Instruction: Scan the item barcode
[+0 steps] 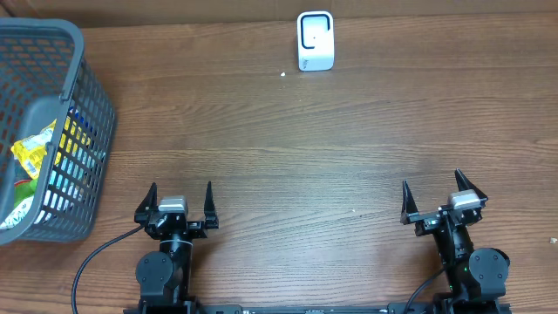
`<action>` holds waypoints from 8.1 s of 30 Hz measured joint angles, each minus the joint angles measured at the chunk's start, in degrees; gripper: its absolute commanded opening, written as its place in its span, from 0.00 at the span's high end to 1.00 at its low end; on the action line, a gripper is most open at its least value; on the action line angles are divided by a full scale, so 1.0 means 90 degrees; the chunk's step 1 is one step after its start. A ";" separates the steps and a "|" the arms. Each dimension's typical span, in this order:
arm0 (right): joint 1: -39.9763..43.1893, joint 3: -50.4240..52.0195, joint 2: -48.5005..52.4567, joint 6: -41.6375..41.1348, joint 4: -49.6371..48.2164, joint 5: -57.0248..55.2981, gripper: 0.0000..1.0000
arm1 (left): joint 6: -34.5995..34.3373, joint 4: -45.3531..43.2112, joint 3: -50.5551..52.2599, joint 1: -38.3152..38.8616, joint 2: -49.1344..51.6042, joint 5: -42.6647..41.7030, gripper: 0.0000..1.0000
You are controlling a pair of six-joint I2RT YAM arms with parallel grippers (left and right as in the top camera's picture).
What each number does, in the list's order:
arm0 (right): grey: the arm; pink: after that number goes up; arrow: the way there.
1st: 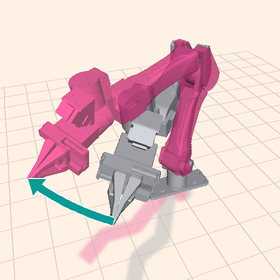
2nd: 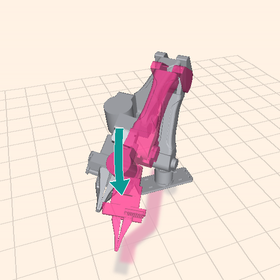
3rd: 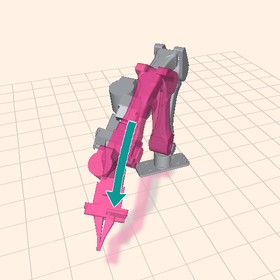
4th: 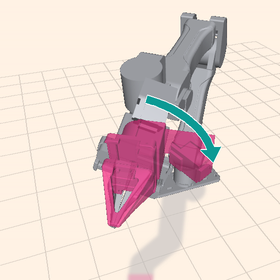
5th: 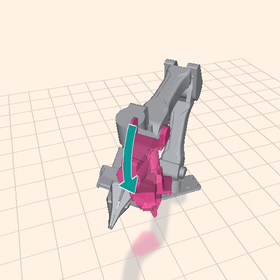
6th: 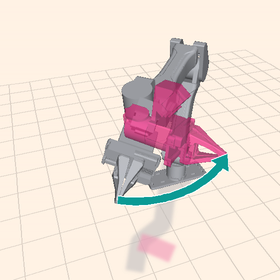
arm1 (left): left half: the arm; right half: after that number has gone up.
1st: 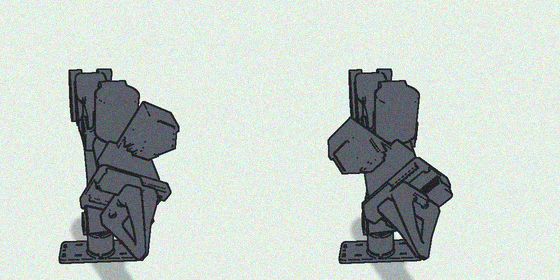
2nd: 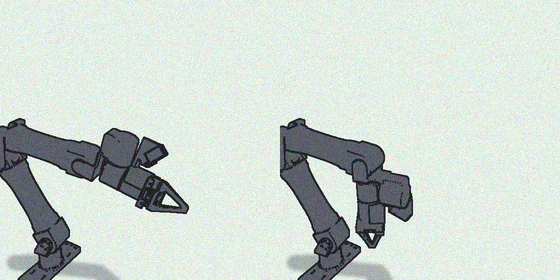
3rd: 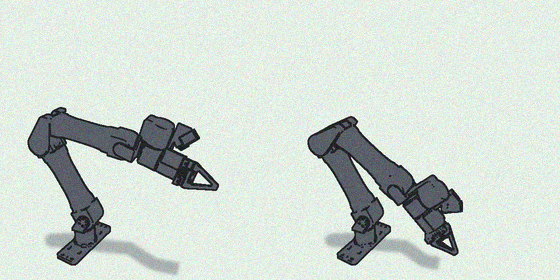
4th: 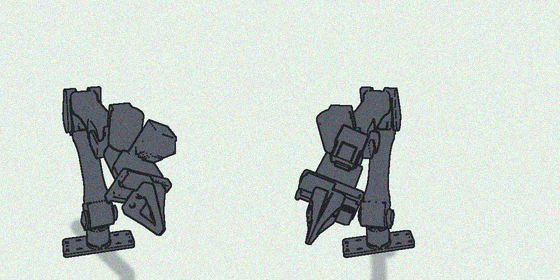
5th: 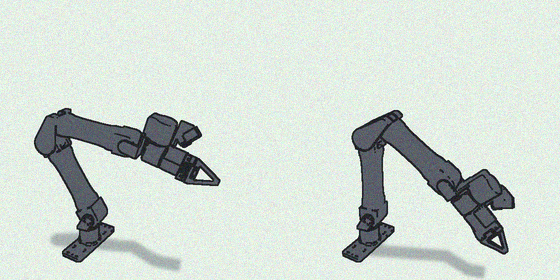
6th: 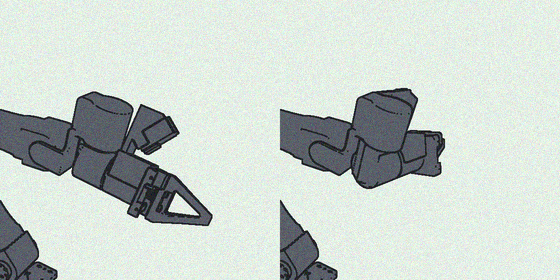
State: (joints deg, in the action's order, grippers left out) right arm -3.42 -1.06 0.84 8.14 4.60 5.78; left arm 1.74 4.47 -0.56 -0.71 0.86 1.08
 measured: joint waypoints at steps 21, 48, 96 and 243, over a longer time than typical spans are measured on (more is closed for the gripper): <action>0.0000 0.0000 0.0000 0.0000 -0.0005 0.0000 0.00 | 0.0000 0.0000 0.0000 0.0000 0.0000 0.0000 0.00; 0.0000 0.0000 0.0000 -0.0002 -0.0002 0.0000 0.00 | 0.0000 0.0000 0.0000 0.0000 0.0000 0.0000 0.00; 0.0000 0.0000 0.0000 0.0000 -0.0002 0.0000 0.00 | -0.1013 0.4852 -0.7271 0.0000 0.4969 -0.1375 0.00; 0.0000 0.0000 0.0000 0.0002 -0.0007 0.0002 0.00 | -0.1328 0.6535 -1.1725 0.2072 1.2879 -0.1719 0.96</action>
State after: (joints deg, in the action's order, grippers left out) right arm -3.42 -1.06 0.84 8.16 4.54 5.80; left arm -10.22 63.29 -106.08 17.93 116.77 -14.39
